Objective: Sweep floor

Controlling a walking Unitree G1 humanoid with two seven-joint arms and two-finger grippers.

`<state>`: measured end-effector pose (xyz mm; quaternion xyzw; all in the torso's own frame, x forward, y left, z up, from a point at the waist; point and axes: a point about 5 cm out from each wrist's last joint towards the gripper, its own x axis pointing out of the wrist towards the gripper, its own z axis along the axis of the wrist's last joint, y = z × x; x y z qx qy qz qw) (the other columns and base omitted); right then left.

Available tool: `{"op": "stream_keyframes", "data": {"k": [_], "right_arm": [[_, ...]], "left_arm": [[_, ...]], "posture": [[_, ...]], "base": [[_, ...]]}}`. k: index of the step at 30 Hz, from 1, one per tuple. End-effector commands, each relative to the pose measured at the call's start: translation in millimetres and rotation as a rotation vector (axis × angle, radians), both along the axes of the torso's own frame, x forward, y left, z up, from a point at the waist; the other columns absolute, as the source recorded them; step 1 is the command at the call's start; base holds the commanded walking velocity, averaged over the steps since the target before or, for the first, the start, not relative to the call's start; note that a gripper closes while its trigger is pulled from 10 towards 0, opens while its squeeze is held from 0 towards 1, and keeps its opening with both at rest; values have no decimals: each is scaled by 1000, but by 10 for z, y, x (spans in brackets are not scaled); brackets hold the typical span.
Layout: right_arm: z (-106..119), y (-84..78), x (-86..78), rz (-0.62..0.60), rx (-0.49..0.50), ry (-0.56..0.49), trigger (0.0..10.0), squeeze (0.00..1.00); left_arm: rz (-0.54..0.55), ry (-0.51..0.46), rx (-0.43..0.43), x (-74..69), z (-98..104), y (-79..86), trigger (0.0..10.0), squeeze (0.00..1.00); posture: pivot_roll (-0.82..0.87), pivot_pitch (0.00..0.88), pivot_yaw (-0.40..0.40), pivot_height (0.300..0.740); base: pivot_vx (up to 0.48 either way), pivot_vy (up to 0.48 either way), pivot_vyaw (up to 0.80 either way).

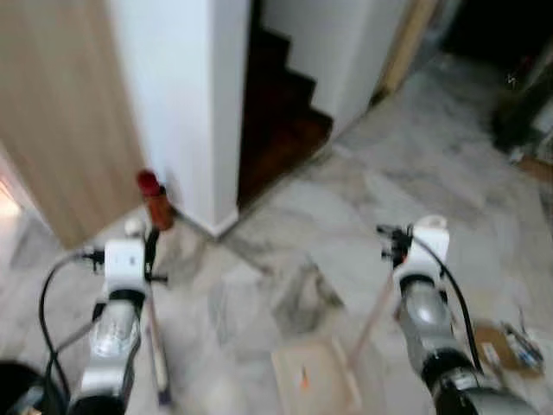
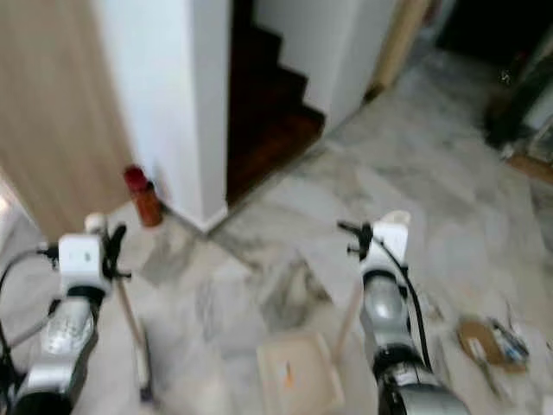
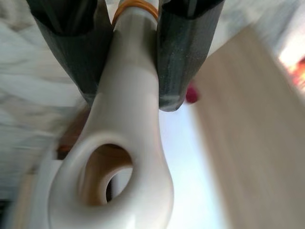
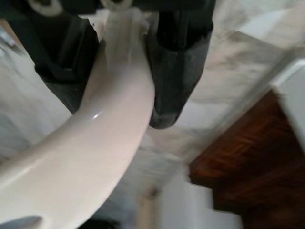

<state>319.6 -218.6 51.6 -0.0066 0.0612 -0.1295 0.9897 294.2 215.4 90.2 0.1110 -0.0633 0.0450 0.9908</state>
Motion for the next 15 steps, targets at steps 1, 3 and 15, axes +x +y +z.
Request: {"op": "stream_keyframes", "data": {"k": [1, 3, 15], "right_arm": [[82, -10, 54, 5, -22, -25, 10000, 0], [81, -11, 53, 3, -22, -25, 10000, 0], [71, -1, 47, -7, -22, -23, 10000, 0]], "left_arm": [[-23, -48, -7, 49, 100, -49, 10000, 0], [-25, -49, -6, 55, 104, -53, 10000, 0], [-33, -48, -9, 65, 108, -60, 10000, 0]], "posture": [[109, 0, -73, 740], [108, 0, -72, 740], [106, 0, -69, 740]], "base": [[0, 0, -788], [0, 0, -788], [0, 0, -790]]}}
